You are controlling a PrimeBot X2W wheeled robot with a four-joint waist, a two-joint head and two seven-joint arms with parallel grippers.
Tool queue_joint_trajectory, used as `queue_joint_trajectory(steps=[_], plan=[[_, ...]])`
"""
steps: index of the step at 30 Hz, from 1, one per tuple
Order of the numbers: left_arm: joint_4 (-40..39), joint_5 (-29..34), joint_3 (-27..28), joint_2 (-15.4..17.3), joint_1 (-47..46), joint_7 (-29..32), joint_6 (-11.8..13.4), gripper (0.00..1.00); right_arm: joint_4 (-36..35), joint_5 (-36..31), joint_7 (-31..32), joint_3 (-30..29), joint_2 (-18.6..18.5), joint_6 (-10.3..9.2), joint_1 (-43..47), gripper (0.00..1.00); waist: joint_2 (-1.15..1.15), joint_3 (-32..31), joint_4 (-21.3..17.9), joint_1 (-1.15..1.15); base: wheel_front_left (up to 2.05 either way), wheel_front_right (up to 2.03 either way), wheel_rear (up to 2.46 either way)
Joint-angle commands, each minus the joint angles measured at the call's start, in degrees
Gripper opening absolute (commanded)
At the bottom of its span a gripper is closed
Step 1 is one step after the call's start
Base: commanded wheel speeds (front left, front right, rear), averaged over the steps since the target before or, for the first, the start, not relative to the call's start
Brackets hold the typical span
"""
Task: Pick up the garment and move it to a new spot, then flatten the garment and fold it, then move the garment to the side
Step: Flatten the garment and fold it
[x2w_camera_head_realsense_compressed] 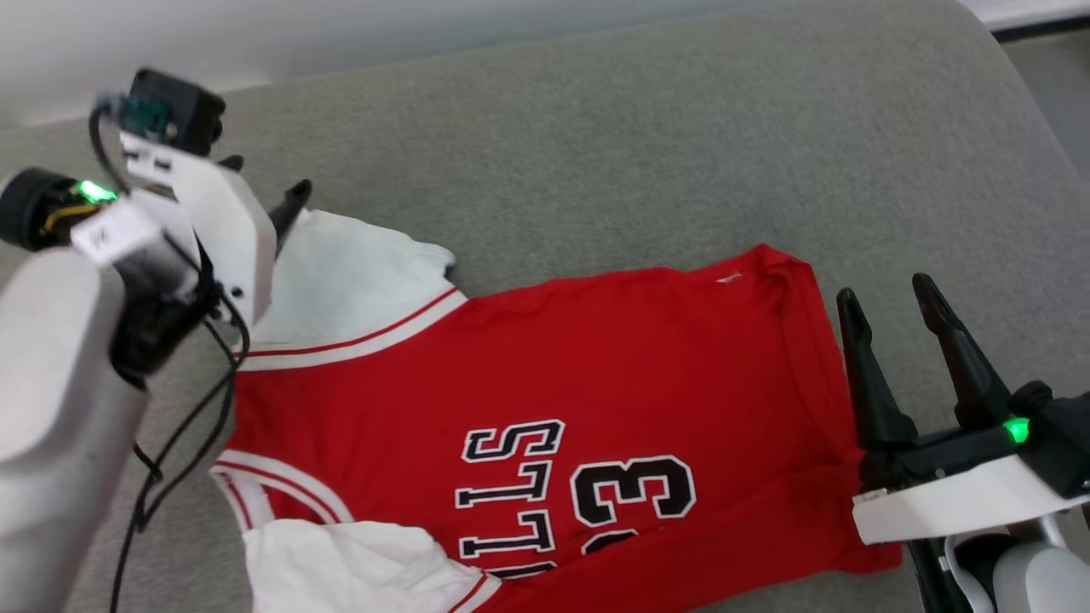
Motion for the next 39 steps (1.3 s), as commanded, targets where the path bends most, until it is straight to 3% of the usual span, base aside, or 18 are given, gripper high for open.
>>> queue_joint_trajectory(steps=[1,5,11,24,25,26,31,39], plan=[[0.8,-1.3,-0.5,0.9,-2.3,3.5,-0.2,1.0,0.2,0.5,-0.3,0.2,0.4,-0.02,-0.9,1.0,0.0,2.7,-2.7,-0.01,0.0,0.0,0.0],[3.9,-5.3,-2.6,3.5,-8.1,16.5,-0.3,1.0,1.0,1.0,-1.1,1.1,0.9,-0.02,-2.2,1.0,0.0,4.8,-4.8,-0.01,0.0,0.0,0.0],[7.1,-8.4,-4.2,6.1,-12.5,28.6,0.1,1.0,2.7,1.9,-2.6,2.4,1.3,-0.02,-3.4,1.0,0.0,7.8,-7.2,-0.01,0.0,0.0,0.0],[10.3,-6.8,-6.2,7.9,-11.9,32.3,1.4,1.0,5.6,2.7,-4.7,3.2,2.0,-0.02,-5.0,1.0,0.0,11.5,-9.7,-0.01,0.0,0.0,0.0],[10.8,-7.1,-6.3,7.7,-11.3,32.7,1.6,0.45,5.7,2.7,-4.8,3.2,2.0,-0.02,-5.0,1.0,0.0,11.6,-9.7,-0.01,0.0,0.0,0.0],[11.1,-7.5,-6.4,7.4,-10.7,32.9,1.6,0.0,5.9,2.7,-4.8,3.2,2.0,-0.02,-5.0,1.0,0.0,11.6,-9.7,-0.01,0.0,0.0,0.0],[11.7,-8.3,-6.3,7.1,-9.4,31.3,1.5,0.0,6.5,2.0,-4.4,3.4,2.1,-0.02,-5.2,1.0,0.0,11.2,-9.1,-0.01,0.0,0.0,0.0],[9.3,-8.9,-5.6,5.1,-10.8,22.8,0.5,0.0,6.1,1.2,0.4,2.7,-0.7,-0.02,-4.5,1.0,0.0,7.2,-6.0,-0.01,0.0,0.0,0.0]])
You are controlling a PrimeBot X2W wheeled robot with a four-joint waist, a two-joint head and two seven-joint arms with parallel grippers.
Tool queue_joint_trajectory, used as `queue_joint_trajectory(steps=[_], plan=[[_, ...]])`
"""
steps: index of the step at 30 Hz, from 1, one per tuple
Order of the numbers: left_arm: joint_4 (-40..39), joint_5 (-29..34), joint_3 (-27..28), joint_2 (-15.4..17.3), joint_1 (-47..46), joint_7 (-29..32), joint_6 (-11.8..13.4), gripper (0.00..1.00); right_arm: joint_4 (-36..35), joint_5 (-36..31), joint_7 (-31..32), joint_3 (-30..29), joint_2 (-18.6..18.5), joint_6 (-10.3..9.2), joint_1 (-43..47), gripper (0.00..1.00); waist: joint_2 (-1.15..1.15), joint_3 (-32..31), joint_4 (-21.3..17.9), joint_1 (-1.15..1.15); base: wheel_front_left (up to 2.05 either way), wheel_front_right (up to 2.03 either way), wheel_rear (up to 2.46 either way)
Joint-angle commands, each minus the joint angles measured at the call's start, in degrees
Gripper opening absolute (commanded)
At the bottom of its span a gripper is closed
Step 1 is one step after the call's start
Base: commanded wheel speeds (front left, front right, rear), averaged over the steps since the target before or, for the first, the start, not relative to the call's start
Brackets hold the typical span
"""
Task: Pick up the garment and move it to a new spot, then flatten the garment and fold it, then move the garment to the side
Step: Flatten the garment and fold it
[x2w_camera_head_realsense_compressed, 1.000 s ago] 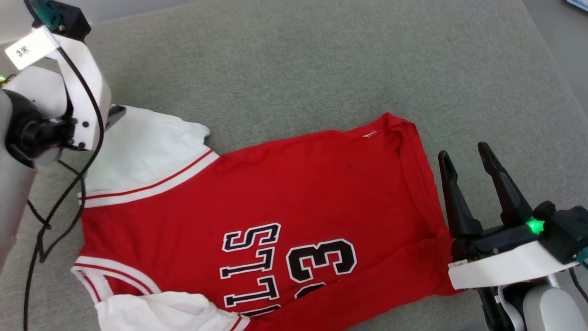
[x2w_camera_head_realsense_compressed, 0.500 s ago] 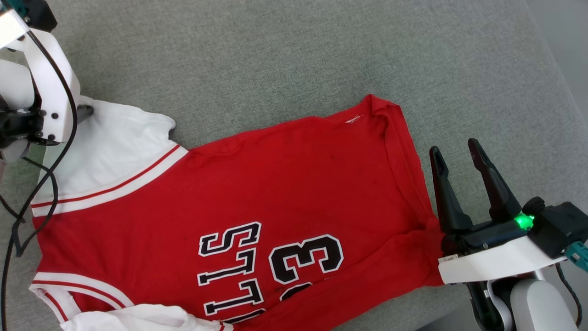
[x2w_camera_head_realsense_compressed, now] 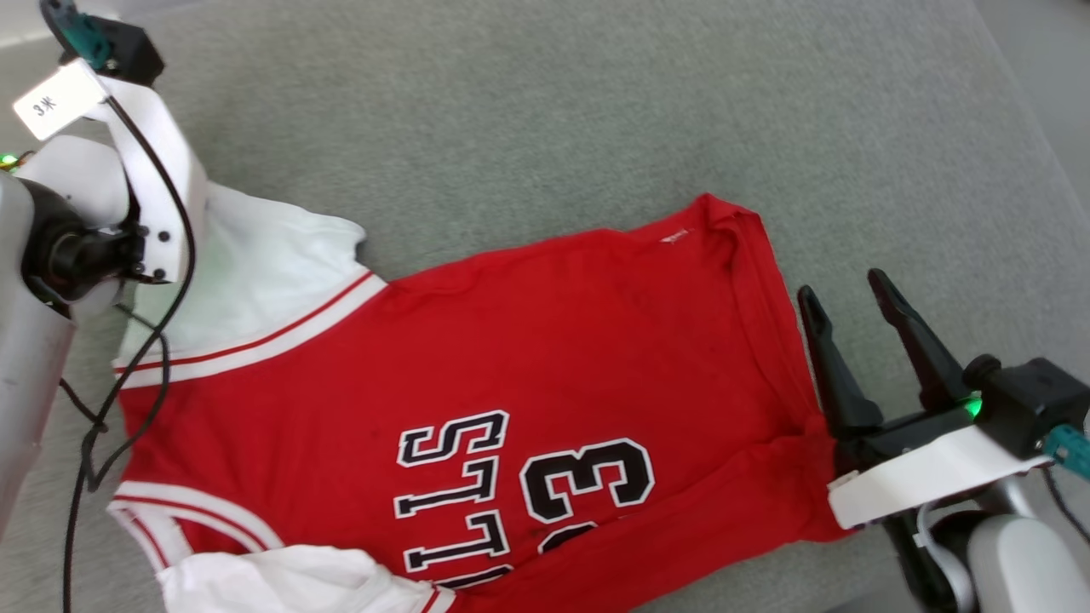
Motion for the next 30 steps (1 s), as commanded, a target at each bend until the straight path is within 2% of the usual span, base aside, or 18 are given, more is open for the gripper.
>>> queue_joint_trajectory(steps=[1,5,9,17,23,30], plan=[[-0.4,0.0,0.0,0.0,0.4,-0.6,-0.2,0.0,-0.2,-0.3,0.7,-0.3,-0.7,-0.02,-0.4,1.0,0.0,-1.4,1.4,0.0,0.0,0.0,0.0],[-3.7,0.1,-1.1,-0.4,1.2,-4.7,-0.6,0.0,-1.6,0.1,9.0,-0.4,-4.9,-0.02,-1.5,1.0,0.0,-3.3,3.9,0.0,0.0,0.0,0.0],[-8.1,-0.5,-2.3,-1.3,2.6,-8.0,-0.7,0.0,-2.9,1.5,20.7,0.0,-9.5,-0.02,-3.3,1.0,0.0,-4.6,7.0,0.0,0.0,0.0,0.0],[-19.0,0.1,-3.9,-1.3,5.2,-10.1,-0.5,0.0,-1.5,6.6,43.9,-0.2,-16.6,-0.02,-12.1,1.0,0.0,-4.3,13.2,0.0,0.0,0.0,0.0],[-26.5,0.5,-4.6,-1.2,7.7,-11.1,0.2,0.0,3.1,7.1,53.7,-1.8,-18.1,-0.02,-18.6,1.0,0.0,-2.3,16.9,0.0,0.0,0.0,0.0],[-32.9,1.0,-4.8,-1.0,9.6,-12.3,1.1,0.0,8.9,6.5,59.1,-0.3,-19.7,-0.02,-21.9,1.0,0.0,-0.3,19.6,0.0,0.0,0.0,0.0]])
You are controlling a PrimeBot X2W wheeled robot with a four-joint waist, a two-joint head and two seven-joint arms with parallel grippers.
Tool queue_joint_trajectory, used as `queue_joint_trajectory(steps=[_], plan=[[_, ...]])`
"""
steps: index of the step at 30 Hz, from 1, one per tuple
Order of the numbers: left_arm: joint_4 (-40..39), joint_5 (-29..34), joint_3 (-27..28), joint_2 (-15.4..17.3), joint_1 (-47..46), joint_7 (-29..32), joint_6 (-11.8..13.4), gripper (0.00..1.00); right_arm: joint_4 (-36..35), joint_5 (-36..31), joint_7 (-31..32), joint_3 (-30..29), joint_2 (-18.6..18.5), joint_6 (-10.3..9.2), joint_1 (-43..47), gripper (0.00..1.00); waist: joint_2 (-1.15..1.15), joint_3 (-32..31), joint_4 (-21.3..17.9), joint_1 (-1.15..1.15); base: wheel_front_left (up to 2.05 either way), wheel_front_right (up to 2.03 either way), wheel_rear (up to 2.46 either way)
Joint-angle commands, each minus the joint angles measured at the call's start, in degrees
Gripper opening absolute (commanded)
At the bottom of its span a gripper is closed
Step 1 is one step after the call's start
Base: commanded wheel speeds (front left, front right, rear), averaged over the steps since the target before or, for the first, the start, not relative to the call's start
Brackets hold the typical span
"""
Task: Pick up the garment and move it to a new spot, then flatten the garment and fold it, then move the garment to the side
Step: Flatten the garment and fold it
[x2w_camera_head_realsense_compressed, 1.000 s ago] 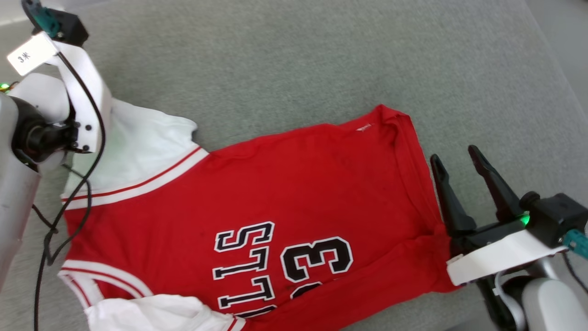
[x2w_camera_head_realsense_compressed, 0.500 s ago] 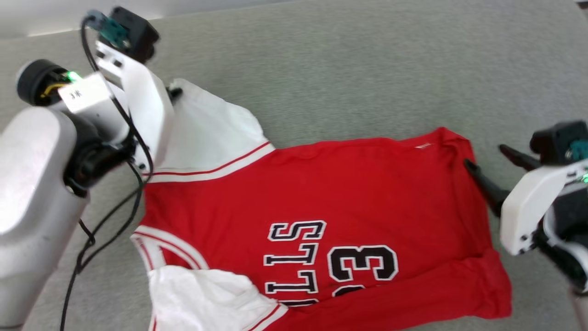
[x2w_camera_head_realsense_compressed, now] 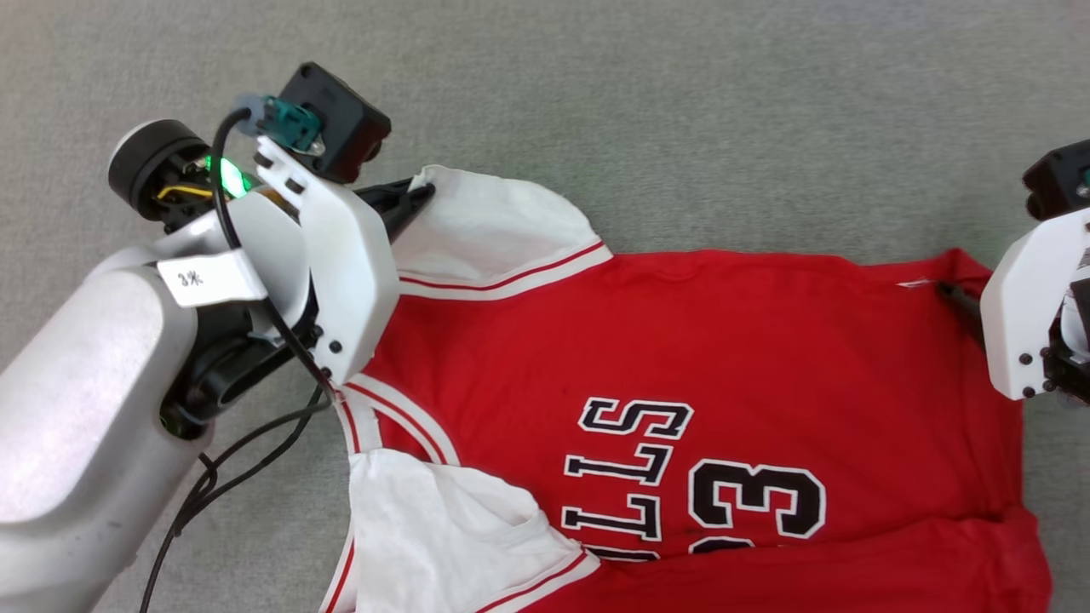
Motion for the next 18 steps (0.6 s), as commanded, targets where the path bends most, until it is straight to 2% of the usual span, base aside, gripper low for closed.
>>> queue_joint_trajectory(steps=[1,13,14,16,18], plan=[[-1.3,0.5,-0.2,0.1,1.0,-0.4,0.4,0.0,1.4,0.3,0.8,0.6,-0.4,-0.02,-1.1,1.0,0.0,1.1,1.2,0.0,0.0,0.0,0.0],[-3.9,0.2,-0.7,-0.4,1.9,-1.4,0.9,0.0,9.4,0.7,2.7,5.8,-2.0,-0.02,0.0,1.0,0.0,3.7,3.5,0.0,0.0,0.0,0.0],[-3.7,0.1,-0.6,-0.3,2.0,-1.6,0.9,0.0,10.1,1.1,2.6,6.1,-2.1,-0.02,0.3,0.59,0.0,3.7,3.6,0.0,0.0,0.0,0.0],[-3.1,0.2,-0.5,-0.2,2.1,-1.9,0.9,0.0,10.9,1.8,1.6,6.4,-1.9,-0.02,0.4,0.0,0.0,3.7,3.6,0.0,0.0,0.0,0.0],[-2.4,0.3,-0.4,-0.1,2.5,-2.5,1.2,0.0,11.5,2.3,0.4,6.2,-1.8,-0.03,0.3,0.0,0.0,3.4,3.5,0.0,0.0,0.0,0.0]])
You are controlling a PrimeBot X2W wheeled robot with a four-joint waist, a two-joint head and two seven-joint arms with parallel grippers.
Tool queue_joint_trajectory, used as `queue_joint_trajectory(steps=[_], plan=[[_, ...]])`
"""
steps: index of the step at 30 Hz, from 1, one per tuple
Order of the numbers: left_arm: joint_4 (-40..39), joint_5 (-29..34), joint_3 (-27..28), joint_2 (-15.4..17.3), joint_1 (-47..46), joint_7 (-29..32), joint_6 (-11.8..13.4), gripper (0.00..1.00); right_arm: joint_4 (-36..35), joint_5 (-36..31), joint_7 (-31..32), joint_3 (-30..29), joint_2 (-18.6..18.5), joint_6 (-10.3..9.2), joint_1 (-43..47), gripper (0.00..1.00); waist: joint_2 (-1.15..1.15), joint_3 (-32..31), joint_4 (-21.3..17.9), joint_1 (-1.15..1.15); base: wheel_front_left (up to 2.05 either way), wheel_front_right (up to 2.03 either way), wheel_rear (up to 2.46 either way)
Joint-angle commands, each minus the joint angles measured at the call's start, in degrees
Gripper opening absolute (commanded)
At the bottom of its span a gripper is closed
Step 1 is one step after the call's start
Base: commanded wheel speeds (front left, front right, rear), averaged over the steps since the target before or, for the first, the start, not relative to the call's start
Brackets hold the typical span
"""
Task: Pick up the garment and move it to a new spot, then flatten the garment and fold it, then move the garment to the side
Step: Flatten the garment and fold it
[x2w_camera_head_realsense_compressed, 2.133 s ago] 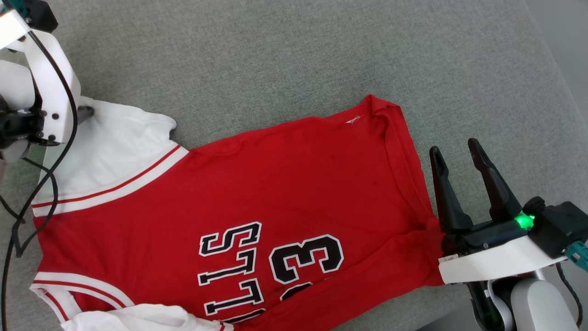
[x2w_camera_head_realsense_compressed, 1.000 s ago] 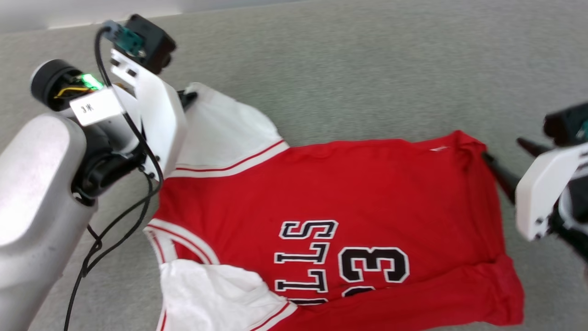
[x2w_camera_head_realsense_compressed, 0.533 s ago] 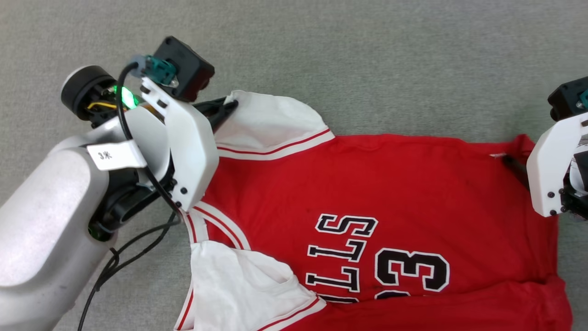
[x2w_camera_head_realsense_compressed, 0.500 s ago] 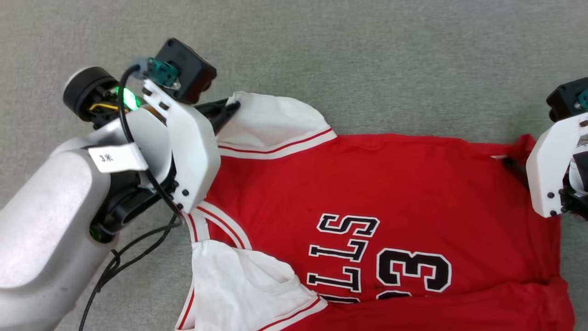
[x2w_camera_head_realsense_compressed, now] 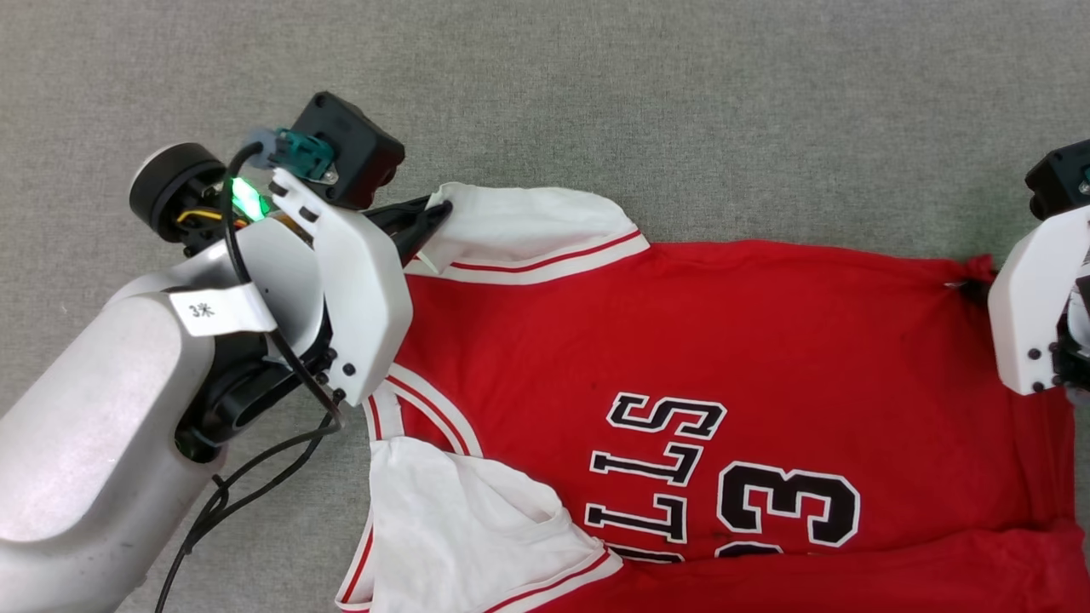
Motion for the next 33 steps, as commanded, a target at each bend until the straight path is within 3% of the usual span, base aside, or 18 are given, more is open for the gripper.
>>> queue_joint_trajectory(steps=[1,15,33], plan=[[0.7,0.0,0.4,0.1,0.9,-0.9,0.4,0.0,3.3,0.8,-0.7,1.4,1.3,-0.03,2.2,0.0,0.0,-0.6,-0.2,0.01,0.0,0.0,0.0],[1.3,-1.3,1.6,1.1,6.8,-4.5,2.4,0.0,-2.8,5.6,-10.3,-1.9,0.2,-0.02,4.7,0.0,0.0,-7.6,-1.1,0.01,0.0,0.0,0.0],[-6.8,-4.4,-0.5,6.8,26.0,-4.3,7.9,0.0,-13.4,13.0,-16.1,-9.7,0.3,-0.02,29.8,0.0,0.0,-17.0,0.2,0.01,0.0,0.0,0.0]])
